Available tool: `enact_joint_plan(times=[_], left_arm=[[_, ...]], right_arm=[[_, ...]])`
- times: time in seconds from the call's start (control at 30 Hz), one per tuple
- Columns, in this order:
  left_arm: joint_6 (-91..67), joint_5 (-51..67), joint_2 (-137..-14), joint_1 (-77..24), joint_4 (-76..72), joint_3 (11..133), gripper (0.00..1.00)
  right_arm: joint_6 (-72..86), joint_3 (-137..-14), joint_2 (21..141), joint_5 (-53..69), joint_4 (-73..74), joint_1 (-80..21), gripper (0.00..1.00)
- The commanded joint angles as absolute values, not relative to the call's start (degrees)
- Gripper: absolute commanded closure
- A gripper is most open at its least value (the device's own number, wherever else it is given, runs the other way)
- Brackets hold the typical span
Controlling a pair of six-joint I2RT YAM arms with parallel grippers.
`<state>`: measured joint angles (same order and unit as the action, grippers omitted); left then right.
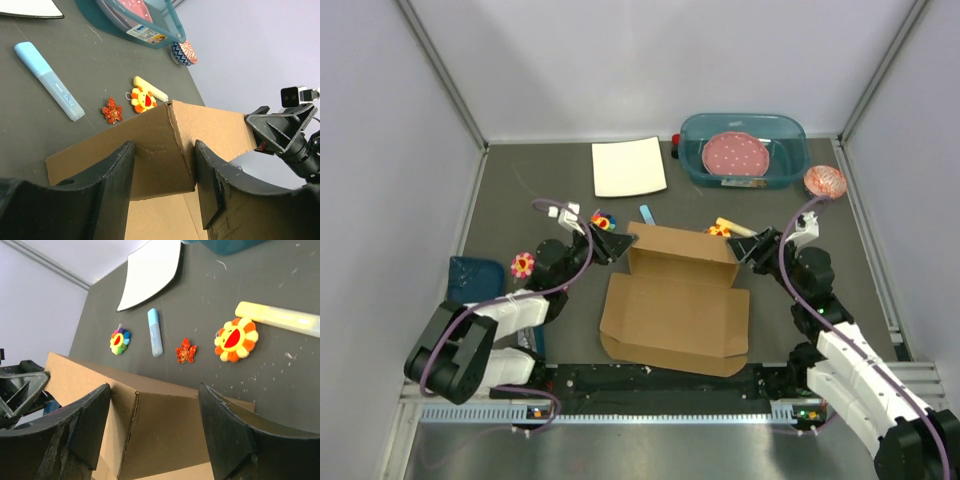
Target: Fold the paper box
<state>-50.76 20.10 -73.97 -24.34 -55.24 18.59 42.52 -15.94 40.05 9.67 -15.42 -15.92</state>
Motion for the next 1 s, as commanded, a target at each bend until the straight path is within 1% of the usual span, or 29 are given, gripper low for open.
enact_joint_plan(times=[0.0,0.1,0.2,0.27,0.3,0.33,0.43,0.57,0.8,0.87,0.97], left_arm=[[-47.81,23.91,-74.18,-24.96,-37.89,18.89,0.56],[-47.37,23.38,-73.04,-24.96,-35.25,21.18,0.54],[-47.11,23.29,-72.51,-24.96,-33.84,22.50,0.52],[-47.11,23.29,-72.34,-24.96,-33.14,23.29,0.48],[-47.02,23.38,-72.42,-24.96,-32.87,23.55,0.46],[-46.93,23.38,-72.42,-24.96,-32.52,23.82,0.38],[-46.50,23.55,-71.98,-24.87,-31.12,25.31,0.28],[-47.11,23.47,-70.93,-24.79,-31.11,26.98,0.23],[-49.22,23.99,-71.27,-23.47,-31.55,31.55,0.21],[-49.13,24.69,-72.07,-23.38,-31.90,32.69,0.21],[-48.69,25.75,-73.65,-23.20,-32.52,33.22,0.25]], right_arm=[[41.31,-21.34,40.69,10.28,2.37,-15.73,0.27],[41.04,-26.26,42.01,11.60,1.68,-15.82,0.26],[40.08,-26.90,44.03,13.36,1.06,-15.73,0.27],[39.82,-25.85,44.82,13.62,0.44,-15.73,0.30],[39.73,-24.10,45.09,13.45,0.44,-15.73,0.31],[39.73,-23.21,45.17,13.01,0.44,-15.73,0.34],[39.55,-20.40,45.97,12.40,-1.84,-15.64,0.39],[39.20,-18.37,46.49,12.04,-2.46,-15.73,0.43],[38.24,-16.88,45.35,11.87,-1.76,-15.73,0.45],[38.14,-16.87,45.00,11.87,-1.50,-15.73,0.45],[37.97,-16.70,44.65,11.95,-1.32,-15.73,0.45]])
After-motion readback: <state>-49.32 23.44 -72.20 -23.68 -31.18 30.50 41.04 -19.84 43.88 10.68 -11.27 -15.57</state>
